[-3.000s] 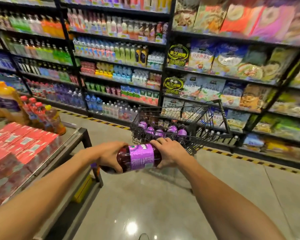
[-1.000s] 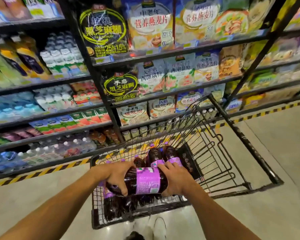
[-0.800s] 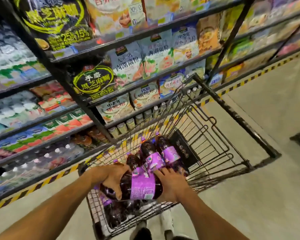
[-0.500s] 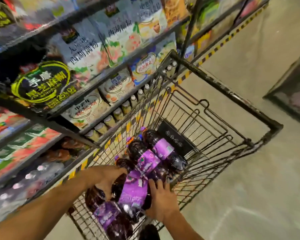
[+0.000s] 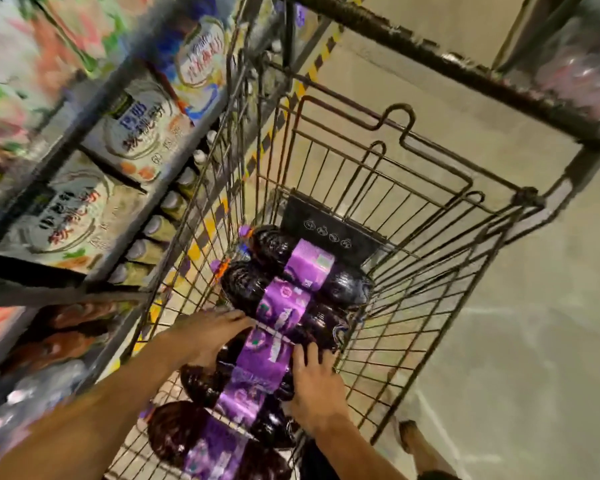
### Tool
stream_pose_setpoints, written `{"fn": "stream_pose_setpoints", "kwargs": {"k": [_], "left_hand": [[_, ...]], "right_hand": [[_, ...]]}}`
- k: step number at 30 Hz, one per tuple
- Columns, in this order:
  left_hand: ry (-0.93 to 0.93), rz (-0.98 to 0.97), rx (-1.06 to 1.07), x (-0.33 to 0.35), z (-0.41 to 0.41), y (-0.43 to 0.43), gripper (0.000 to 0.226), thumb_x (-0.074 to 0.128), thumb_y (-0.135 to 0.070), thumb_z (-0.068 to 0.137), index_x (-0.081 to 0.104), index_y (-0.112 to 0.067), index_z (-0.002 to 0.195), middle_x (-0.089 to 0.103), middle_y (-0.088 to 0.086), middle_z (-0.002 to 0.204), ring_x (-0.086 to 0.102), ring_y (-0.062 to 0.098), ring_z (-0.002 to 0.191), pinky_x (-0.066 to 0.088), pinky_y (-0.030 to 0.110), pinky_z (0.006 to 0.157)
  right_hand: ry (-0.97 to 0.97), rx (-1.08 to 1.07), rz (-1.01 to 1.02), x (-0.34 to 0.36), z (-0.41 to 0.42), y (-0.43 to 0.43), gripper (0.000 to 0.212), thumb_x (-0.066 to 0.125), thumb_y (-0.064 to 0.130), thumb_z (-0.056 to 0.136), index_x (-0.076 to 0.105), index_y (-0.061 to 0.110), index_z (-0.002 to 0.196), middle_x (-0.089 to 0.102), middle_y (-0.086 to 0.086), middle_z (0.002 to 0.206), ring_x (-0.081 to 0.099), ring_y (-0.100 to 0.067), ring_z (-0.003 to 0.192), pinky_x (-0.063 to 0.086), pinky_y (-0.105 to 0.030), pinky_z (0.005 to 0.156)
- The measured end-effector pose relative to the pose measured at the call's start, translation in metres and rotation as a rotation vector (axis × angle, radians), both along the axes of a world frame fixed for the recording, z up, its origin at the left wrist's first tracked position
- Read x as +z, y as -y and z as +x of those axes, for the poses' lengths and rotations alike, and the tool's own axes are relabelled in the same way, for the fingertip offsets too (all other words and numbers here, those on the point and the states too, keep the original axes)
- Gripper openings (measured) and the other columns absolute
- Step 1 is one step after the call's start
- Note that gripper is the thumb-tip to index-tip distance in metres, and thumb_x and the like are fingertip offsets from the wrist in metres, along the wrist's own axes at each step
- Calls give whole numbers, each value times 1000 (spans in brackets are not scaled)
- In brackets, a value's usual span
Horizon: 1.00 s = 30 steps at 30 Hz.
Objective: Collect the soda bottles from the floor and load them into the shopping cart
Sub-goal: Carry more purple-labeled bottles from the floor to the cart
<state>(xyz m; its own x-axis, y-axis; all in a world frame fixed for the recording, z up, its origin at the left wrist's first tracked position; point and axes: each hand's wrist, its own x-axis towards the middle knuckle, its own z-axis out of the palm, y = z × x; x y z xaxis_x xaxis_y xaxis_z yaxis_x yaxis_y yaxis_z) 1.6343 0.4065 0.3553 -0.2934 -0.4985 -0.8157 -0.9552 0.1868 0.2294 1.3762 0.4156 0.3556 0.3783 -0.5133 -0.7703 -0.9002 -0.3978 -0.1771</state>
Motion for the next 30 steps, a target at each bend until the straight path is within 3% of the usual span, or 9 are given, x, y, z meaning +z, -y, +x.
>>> {"fn": "stream_pose_setpoints", "kwargs": {"k": [3,5,8,10,16,22,25,28,30], "left_hand": [[-2,-194,55,-13,6,-15,119,94,-29,55,27,-38,153,34,4,149,45,30,133,58,42,85],[31,-238,103,-7,7,-19,118,99,-35,46,41,-39,148,44,5,139,49,28,122,61,40,73],[71,-204,140,11,-2,-21,98,80,-28,86,18,-41,160,24,6,161,28,28,146,52,38,100],[98,-193,171,26,-11,-17,90,70,-21,94,14,-39,161,17,5,166,22,28,150,45,38,108],[237,-235,115,86,-35,20,65,63,-31,97,32,-31,155,32,1,160,34,24,144,37,41,117],[275,-378,61,185,-79,86,67,64,-34,97,31,-27,155,32,3,158,31,27,147,29,47,119],[307,-432,33,230,-110,114,73,66,-31,96,26,-24,157,25,7,164,26,28,150,25,49,122],[337,-513,-6,272,-144,134,70,66,-34,96,29,-23,155,29,8,161,31,28,147,30,47,118],[330,-584,-23,300,-170,149,66,68,-34,93,36,-23,150,38,6,152,40,27,139,37,45,112]], "right_hand": [[43,-49,-6,-10,-2,1,105,82,45,86,15,14,161,24,-9,158,32,-35,144,51,-43,109],[66,-64,-15,-12,-4,-1,105,81,46,87,13,16,162,24,-8,158,33,-32,143,51,-42,109],[72,-52,-23,-5,-9,-3,105,80,42,88,7,23,162,26,-6,158,35,-28,140,52,-42,107],[72,-29,-22,8,-11,5,96,77,33,92,12,23,162,26,-6,161,34,-29,143,48,-45,112],[36,52,-112,74,-31,74,68,72,26,94,38,19,152,47,-9,150,41,-33,141,40,-50,114],[54,92,-264,150,-68,132,69,72,39,94,40,18,151,49,-10,150,46,-34,139,40,-50,113],[65,38,-303,192,-94,155,59,72,33,94,46,17,145,55,-10,144,47,-33,135,43,-49,110],[13,1,-333,229,-131,178,59,72,33,94,48,17,145,55,-11,144,48,-35,136,41,-55,113],[3,-50,-391,252,-163,194,58,73,30,93,49,18,144,55,-11,144,50,-33,133,42,-49,108]]}}
